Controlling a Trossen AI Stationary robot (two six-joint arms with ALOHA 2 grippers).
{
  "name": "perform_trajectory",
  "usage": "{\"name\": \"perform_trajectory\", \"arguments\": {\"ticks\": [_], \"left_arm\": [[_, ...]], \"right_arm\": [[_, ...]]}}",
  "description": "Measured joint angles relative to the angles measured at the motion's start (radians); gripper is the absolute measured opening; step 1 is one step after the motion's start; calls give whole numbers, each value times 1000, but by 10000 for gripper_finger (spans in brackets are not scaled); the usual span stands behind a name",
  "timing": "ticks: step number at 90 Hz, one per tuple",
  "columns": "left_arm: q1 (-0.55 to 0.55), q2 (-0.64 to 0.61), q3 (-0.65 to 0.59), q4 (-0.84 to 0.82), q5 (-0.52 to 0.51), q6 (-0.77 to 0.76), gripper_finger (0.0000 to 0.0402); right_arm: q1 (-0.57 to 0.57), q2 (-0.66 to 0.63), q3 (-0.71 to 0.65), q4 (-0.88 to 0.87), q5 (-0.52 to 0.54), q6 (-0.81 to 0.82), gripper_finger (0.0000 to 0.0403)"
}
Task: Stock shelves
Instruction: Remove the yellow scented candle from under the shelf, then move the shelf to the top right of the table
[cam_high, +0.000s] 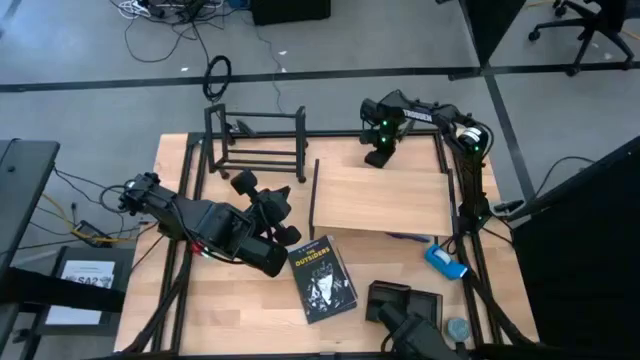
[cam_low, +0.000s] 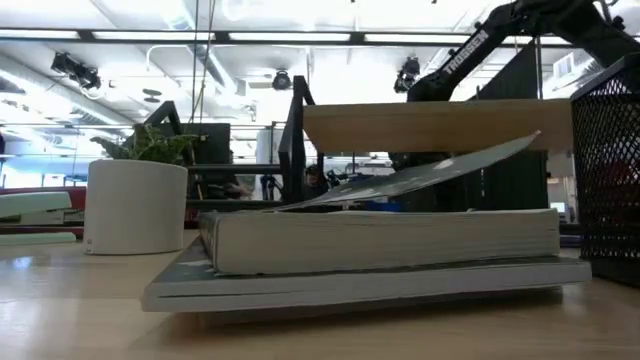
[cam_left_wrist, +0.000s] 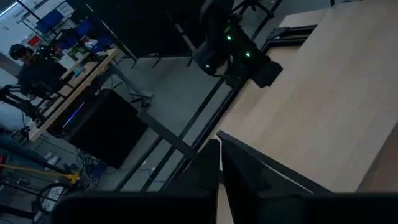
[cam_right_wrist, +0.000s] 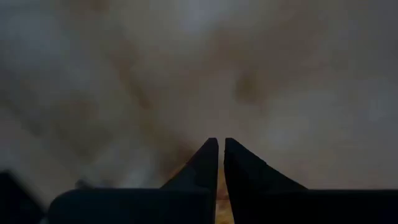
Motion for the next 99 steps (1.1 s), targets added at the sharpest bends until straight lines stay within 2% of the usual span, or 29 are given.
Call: {"name": "perform_trajectory", "arguments": {"ticks": [18, 31, 42, 51, 58, 69, 75, 86, 99], "left_arm": [[0, 0, 0, 0, 0, 0, 0], [0, 0, 0, -1, 0, 0, 0], [0, 0, 0, -1, 0, 0, 0], [0, 0, 0, -1, -1, 0, 0], [0, 0, -12, 1, -6, 0, 0], [0, 0, -38, 1, -8, 0, 0], [0, 0, -55, 6, -9, 0, 0], [2, 0, -85, 6, -10, -1, 0], [3, 0, -100, 14, -13, -3, 0]], "right_arm": [[-32, -124, 50, 68, 190, 27, 0], [-24, -306, 66, 117, 353, 38, 0], [43, -496, 58, 132, 362, 51, 0], [171, -651, 11, 124, 275, 98, 0], [317, -756, -54, 120, 212, 160, 0], [573, -862, -187, 127, 149, 398, 0], [717, -882, -266, 137, 135, 519, 0], [957, -869, -398, 189, 130, 607, 0], [1097, -811, -505, 245, 138, 725, 0]]}}
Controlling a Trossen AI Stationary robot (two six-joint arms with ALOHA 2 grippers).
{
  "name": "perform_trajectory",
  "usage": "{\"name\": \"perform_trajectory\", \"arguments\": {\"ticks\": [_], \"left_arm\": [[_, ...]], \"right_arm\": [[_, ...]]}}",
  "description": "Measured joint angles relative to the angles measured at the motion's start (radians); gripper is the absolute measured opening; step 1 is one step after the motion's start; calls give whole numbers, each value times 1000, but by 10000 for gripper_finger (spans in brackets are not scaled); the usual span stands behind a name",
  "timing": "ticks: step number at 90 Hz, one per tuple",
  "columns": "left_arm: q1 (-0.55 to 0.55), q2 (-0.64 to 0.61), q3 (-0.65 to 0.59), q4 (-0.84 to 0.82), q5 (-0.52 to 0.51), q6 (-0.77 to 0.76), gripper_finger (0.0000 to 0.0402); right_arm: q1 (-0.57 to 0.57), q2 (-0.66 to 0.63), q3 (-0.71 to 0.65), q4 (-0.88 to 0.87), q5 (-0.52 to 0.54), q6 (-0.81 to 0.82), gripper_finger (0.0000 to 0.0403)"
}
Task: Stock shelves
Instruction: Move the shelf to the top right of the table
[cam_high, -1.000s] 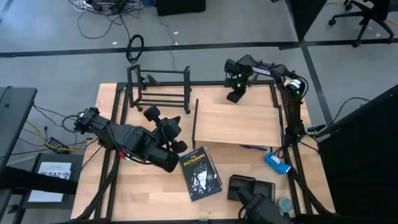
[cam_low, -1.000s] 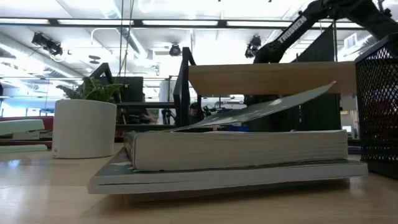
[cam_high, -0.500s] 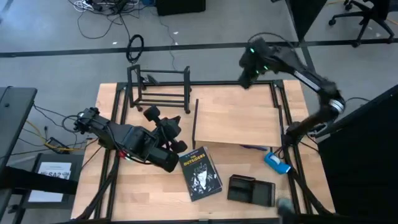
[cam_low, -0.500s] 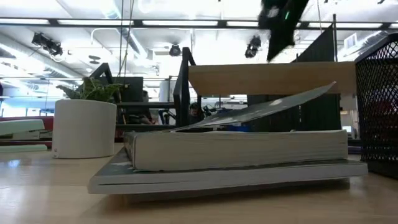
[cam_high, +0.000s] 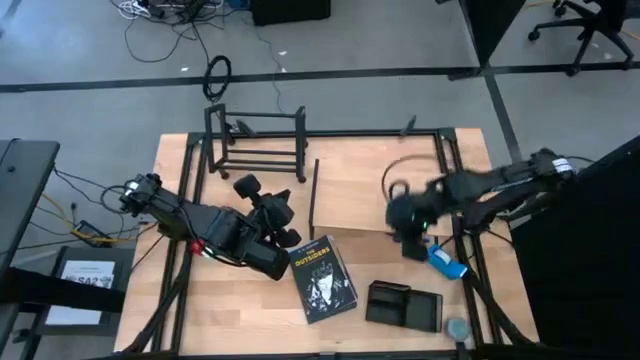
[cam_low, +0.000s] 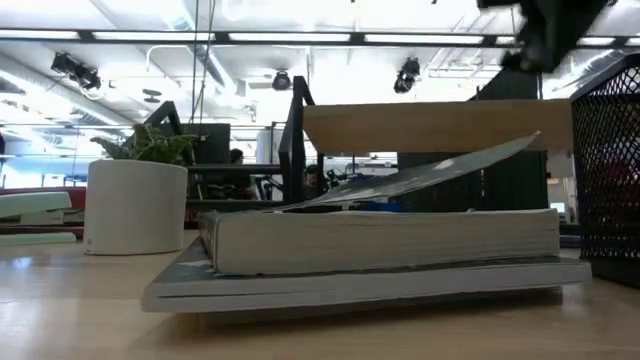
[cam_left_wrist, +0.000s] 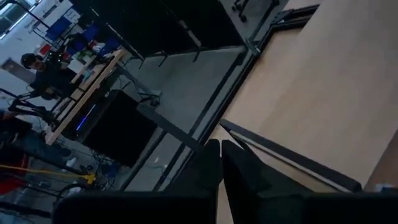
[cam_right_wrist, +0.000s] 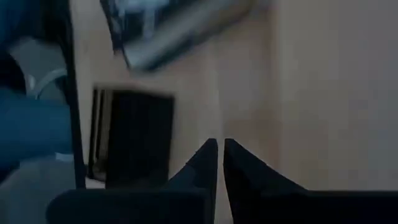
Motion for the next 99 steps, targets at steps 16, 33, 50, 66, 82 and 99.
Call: {"name": "perform_trajectory", "arguments": {"ticks": [16, 33, 50, 66, 82, 99], "left_arm": [[1, 0, -1, 6, -8, 1, 0], [1, 0, -1, 4, -14, 2, 0], [1, 0, -1, 3, -17, 3, 0], [1, 0, -1, -7, -18, 4, 0], [1, 0, -1, -15, -20, 4, 0], [1, 0, -1, -15, -20, 3, 0]], "right_arm": [[-5, 43, -64, 17, 129, 49, 0], [-121, 42, -76, 16, 289, 76, 0], [-246, 42, -76, 17, 348, 82, 0], [-348, 42, -76, 53, 424, 93, 0], [-443, 42, -76, 102, 475, 92, 0], [-506, 42, -76, 156, 508, 107, 0]]}}
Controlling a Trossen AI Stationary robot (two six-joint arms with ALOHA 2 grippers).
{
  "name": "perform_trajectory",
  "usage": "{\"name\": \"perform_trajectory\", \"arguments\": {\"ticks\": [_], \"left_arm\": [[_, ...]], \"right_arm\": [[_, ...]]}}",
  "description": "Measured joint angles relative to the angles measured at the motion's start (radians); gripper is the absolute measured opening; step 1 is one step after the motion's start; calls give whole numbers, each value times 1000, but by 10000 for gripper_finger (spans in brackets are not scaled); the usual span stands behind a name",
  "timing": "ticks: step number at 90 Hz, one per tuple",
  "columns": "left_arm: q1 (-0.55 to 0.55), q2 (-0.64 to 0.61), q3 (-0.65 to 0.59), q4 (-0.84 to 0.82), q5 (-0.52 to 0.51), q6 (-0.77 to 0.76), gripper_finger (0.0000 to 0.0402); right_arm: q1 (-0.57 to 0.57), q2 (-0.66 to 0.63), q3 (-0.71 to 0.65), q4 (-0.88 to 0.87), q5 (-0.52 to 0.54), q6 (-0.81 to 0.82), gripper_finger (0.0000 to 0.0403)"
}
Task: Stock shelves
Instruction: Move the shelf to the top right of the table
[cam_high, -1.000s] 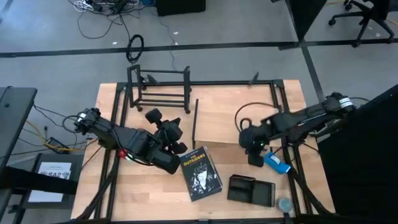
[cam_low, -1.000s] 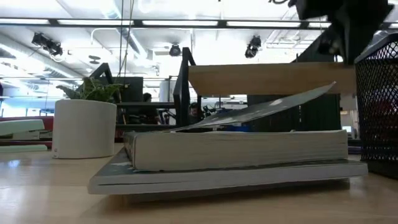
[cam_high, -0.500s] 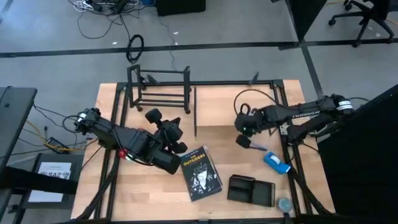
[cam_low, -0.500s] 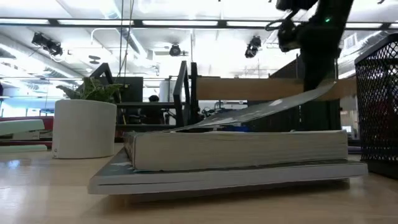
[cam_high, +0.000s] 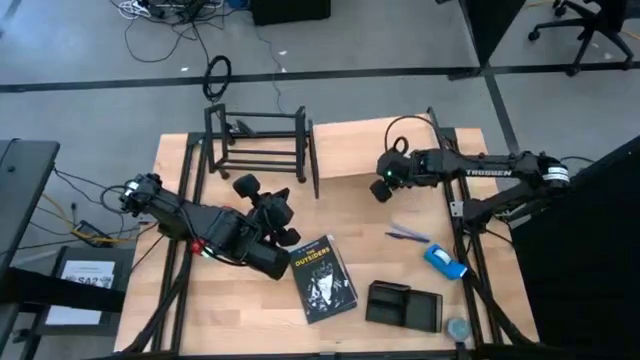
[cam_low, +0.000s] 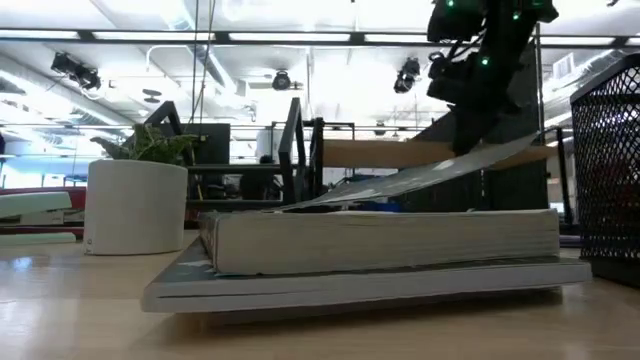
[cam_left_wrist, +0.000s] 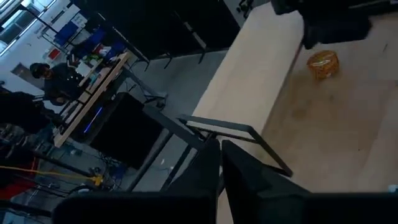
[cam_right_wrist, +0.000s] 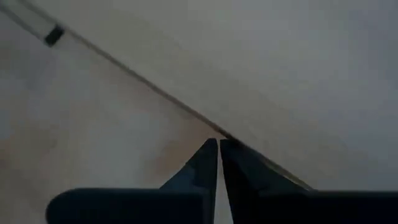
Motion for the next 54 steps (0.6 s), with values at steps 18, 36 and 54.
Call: {"name": "perform_trajectory", "arguments": {"ticks": [18, 36, 54], "left_arm": [[0, 0, 0, -1, 0, 0, 0], [0, 0, 0, -1, -1, 0, 0], [0, 0, 0, -1, -6, -1, 0]], "right_arm": [[67, 4, 0, 11, -135, 47, 0], [158, 132, 0, 284, -222, -36, 0], [83, 314, 16, 645, -304, -167, 0]]}}
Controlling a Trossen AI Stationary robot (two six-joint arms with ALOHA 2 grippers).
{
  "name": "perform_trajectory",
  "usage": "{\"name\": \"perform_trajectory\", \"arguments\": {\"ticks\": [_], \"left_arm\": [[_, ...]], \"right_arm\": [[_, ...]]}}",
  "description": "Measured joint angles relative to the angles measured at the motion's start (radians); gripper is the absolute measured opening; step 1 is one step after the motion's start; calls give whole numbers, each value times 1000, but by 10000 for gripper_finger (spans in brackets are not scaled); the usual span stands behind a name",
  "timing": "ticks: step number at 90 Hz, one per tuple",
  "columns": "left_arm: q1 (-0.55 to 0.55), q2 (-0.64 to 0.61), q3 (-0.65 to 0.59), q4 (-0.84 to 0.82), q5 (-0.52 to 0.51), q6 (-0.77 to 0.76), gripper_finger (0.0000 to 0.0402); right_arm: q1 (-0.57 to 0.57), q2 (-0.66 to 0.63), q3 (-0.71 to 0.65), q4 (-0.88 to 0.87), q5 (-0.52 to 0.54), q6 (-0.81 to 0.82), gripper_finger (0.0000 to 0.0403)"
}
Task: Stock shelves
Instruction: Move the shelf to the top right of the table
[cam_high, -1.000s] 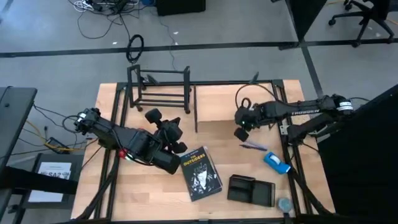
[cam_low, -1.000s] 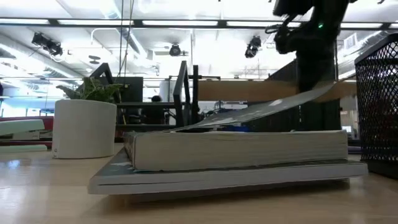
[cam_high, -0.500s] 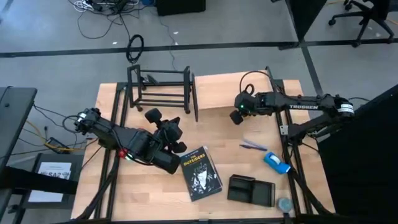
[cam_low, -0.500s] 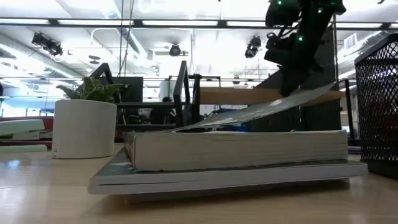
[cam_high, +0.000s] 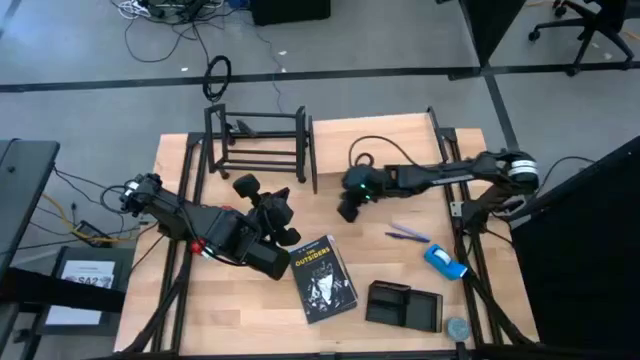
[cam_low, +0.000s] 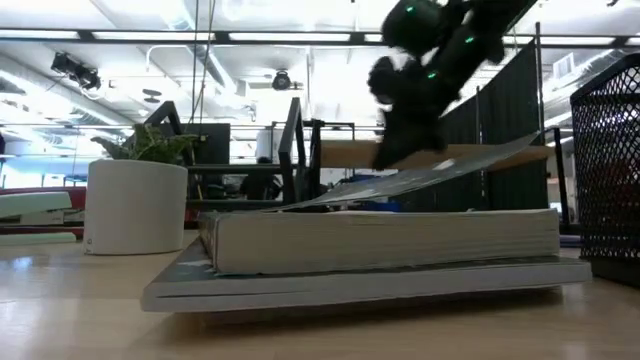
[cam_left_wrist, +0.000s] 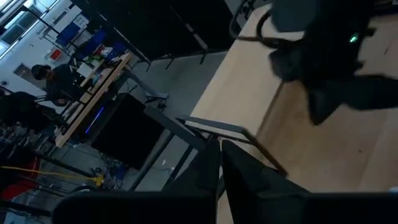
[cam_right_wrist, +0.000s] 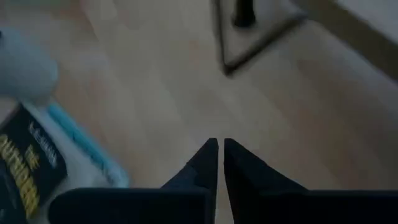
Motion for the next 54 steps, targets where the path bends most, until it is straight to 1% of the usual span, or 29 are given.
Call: {"name": "perform_trajectory", "arguments": {"ticks": [13, 30, 39, 54], "left_arm": [[1, -1, -10, 1, 0, 0, 0], [12, 0, -45, 16, 9, -6, 0], [12, 0, -65, 33, 15, -7, 0], [12, 0, -67, 55, 14, -3, 0]], "right_arm": [[-62, 54, 47, 99, -15, -19, 0], [-86, 39, 61, 139, 52, -75, 0], [-57, 15, 56, 114, 68, -96, 0], [21, -61, 58, 78, 146, -96, 0]]}}
